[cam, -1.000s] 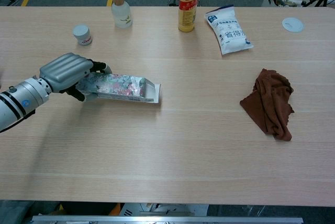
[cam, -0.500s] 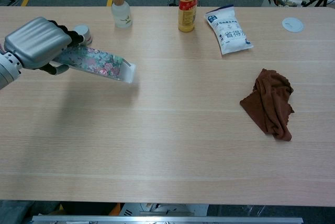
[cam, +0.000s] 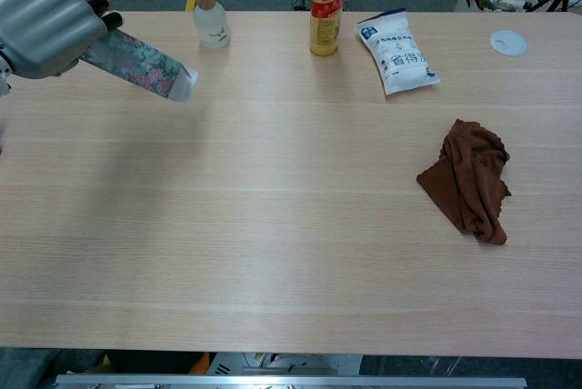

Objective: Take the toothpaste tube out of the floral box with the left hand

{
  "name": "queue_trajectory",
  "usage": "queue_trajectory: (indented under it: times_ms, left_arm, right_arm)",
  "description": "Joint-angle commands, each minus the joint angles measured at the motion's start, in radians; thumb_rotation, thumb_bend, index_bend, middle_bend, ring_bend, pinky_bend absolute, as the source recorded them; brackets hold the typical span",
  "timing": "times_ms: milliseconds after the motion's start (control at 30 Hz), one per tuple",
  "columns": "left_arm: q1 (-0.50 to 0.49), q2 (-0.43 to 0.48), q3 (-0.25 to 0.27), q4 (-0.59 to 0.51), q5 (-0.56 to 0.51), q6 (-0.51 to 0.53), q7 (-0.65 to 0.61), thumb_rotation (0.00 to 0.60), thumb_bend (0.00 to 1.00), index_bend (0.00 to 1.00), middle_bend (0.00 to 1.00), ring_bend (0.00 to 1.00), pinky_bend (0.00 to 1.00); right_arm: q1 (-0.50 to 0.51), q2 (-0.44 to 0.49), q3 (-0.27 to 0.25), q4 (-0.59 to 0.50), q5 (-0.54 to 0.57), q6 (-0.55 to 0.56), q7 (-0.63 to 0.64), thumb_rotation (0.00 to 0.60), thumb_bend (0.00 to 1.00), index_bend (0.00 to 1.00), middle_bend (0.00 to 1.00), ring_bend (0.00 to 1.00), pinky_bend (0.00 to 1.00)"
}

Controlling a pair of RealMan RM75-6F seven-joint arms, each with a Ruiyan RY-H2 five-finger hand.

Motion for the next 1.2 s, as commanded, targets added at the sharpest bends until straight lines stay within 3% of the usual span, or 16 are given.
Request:
queue_trajectory:
  times_ms: [33,367,667,967,1200]
  left_arm:
    - [-0.016,0.010,0.008,-0.001,-0.002,0.008,0.086,0.600,0.29,0.54,0.54,0.45,0.52]
    - [-0.029,0.001,0.036,0.027,0.023,0.006,0.163,0.600,0.29,0.56,0.57,0.47,0.54]
    - [-0.017,0.028,0.042,-0.070,0.047,-0.005,-0.053,0.600,0.29,0.57,0.58,0.48,0.57]
    - [-0.012,0.020,0.029,-0.015,0.082,0.047,0.032,0.600,0.29,0.58,0.59,0.49,0.57]
    - [0.013,-0.004,0.013,-0.015,0.043,0.060,-0.116,0.600,0.29,0.58,0.58,0.49,0.58]
  right_arm:
    - [0.000,-0.002,-0.001,0.004,0.001,-0.002,0.002,0.600,0.29,0.57,0.39,0.26,0.36]
    - [-0.001,-0.006,-0.001,0.009,0.004,-0.003,0.007,0.600,0.29,0.57,0.39,0.26,0.36]
    - [0.001,-0.016,-0.003,0.021,0.008,-0.014,0.014,0.600,0.29,0.57,0.39,0.26,0.36]
    - [0.001,-0.019,-0.003,0.024,0.008,-0.014,0.016,0.600,0.29,0.57,0.39,0.26,0.36]
    - [-0.002,-0.021,-0.004,0.027,0.008,-0.011,0.022,0.600,0.29,0.57,0.39,0.26,0.36]
